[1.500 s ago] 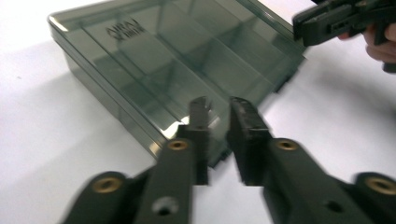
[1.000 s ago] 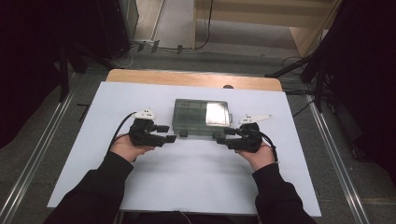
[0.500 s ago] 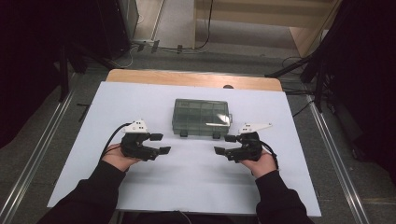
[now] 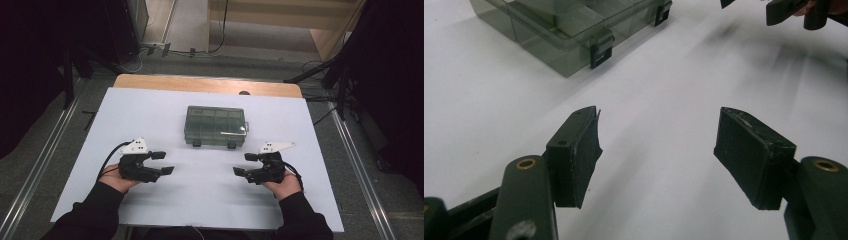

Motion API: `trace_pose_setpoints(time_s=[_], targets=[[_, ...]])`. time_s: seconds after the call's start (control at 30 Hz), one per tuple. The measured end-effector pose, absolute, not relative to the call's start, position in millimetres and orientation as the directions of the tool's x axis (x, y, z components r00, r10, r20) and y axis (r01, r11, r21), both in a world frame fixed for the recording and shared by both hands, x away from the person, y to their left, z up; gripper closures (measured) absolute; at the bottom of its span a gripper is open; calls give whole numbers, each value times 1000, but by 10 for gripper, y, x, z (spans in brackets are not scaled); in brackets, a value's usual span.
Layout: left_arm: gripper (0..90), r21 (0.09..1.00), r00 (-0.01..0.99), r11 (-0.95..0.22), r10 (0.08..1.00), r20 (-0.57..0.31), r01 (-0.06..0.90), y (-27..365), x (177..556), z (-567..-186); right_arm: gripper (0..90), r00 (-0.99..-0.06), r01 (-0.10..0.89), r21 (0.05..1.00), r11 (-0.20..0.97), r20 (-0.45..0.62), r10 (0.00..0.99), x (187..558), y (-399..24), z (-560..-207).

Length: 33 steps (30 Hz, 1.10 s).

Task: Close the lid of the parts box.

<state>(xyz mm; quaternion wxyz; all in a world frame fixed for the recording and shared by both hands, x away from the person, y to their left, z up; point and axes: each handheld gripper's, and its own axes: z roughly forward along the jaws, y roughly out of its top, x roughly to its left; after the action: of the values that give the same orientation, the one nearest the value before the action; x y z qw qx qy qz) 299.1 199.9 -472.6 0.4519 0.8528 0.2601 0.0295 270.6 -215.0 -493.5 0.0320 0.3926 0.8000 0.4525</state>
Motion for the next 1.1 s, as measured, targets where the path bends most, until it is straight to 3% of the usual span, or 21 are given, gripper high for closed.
trace_pose_setpoints(time_s=[1.1], targets=[[333,757,830,-472,534,-163,452,2348,2807,-4842,232,-688,597,745,298,285,667,2392,-2366,-5022]])
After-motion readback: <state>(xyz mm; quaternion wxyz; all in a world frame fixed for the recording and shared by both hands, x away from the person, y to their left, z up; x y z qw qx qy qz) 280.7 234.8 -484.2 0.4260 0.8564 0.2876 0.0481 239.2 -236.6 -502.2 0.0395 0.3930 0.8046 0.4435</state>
